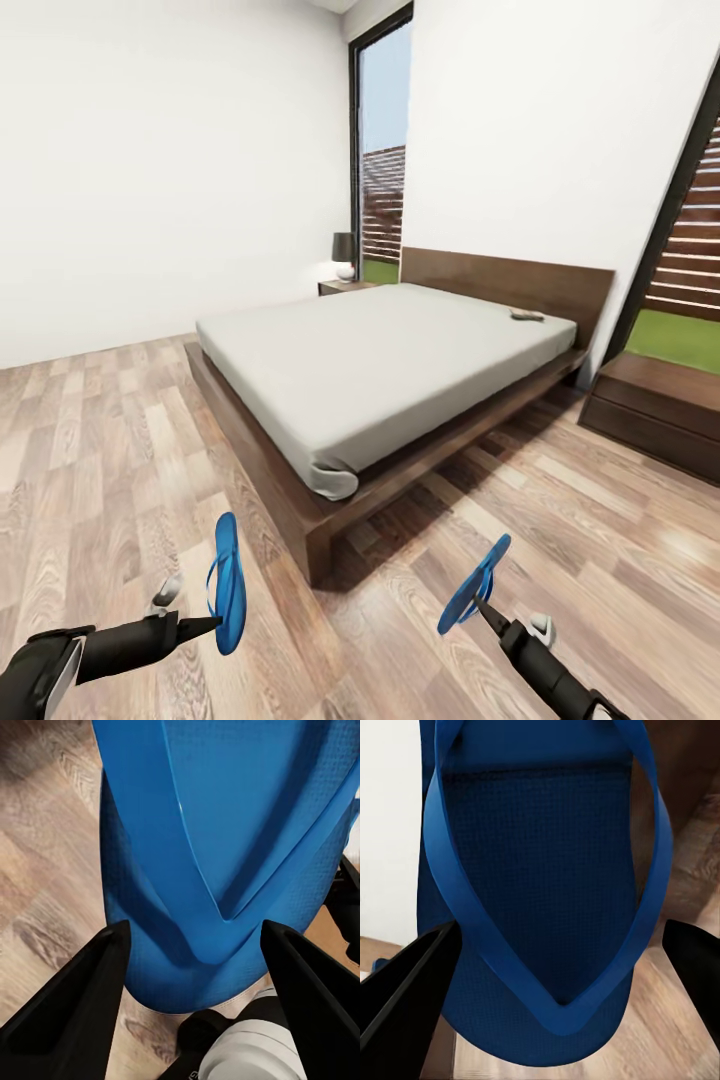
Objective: In the bedroom, move the book from the bed onto either nightstand, and place the two sandals side by side next to the bed.
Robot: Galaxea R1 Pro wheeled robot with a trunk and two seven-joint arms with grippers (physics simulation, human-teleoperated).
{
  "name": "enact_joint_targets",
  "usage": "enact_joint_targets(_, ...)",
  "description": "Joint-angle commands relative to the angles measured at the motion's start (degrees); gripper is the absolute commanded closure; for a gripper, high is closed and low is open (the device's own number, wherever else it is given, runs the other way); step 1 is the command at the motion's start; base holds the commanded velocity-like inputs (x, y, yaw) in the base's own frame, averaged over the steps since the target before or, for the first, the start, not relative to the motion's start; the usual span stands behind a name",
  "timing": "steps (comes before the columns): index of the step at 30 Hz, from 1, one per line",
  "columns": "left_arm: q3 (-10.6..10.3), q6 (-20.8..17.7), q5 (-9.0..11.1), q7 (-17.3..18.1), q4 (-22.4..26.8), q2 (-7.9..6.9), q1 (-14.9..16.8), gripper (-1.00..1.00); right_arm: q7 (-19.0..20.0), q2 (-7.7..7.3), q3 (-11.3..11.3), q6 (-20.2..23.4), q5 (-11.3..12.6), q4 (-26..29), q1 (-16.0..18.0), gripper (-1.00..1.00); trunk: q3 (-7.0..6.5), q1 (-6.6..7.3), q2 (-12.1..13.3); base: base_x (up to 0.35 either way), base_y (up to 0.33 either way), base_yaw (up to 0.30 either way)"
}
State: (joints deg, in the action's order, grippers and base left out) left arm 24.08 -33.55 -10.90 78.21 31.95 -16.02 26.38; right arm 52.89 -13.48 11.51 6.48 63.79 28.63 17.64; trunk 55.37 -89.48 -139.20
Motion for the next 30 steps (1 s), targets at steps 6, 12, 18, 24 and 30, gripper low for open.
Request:
enact_joint_targets(6,0.35,-0.55,-0.64,0.36,0.03,0.04,0.08,1.0,0.18,-0.06,0.18,0.55,0.67,0.02,0.02,1.0,0.05,0.0,-0.02,0.091,-0.147,0.268)
enact_joint_targets(12,0.35,-0.55,-0.62,0.34,0.01,0.03,0.08,1.0,0.16,-0.06,0.18,0.55,0.66,0.02,0.02,1.0,0.05,0.0,-0.02,0.091,-0.147,0.268)
enact_joint_targets(18,0.35,-0.55,-0.61,0.29,0.02,0.02,0.08,1.0,0.19,-0.04,0.18,0.55,0.71,0.02,0.02,1.0,0.05,0.0,-0.02,0.091,-0.147,0.261)
enact_joint_targets(24,0.35,-0.55,-0.63,0.22,0.02,0.02,0.08,1.0,0.21,-0.06,0.08,0.55,0.76,0.02,0.02,1.0,0.05,0.0,-0.02,0.091,-0.147,0.189)
enact_joint_targets(30,0.35,-0.55,-0.67,0.19,0.02,0.02,0.08,1.0,0.21,-0.06,0.02,0.55,0.86,0.02,0.02,1.0,0.05,0.0,-0.02,0.092,-0.147,0.036)
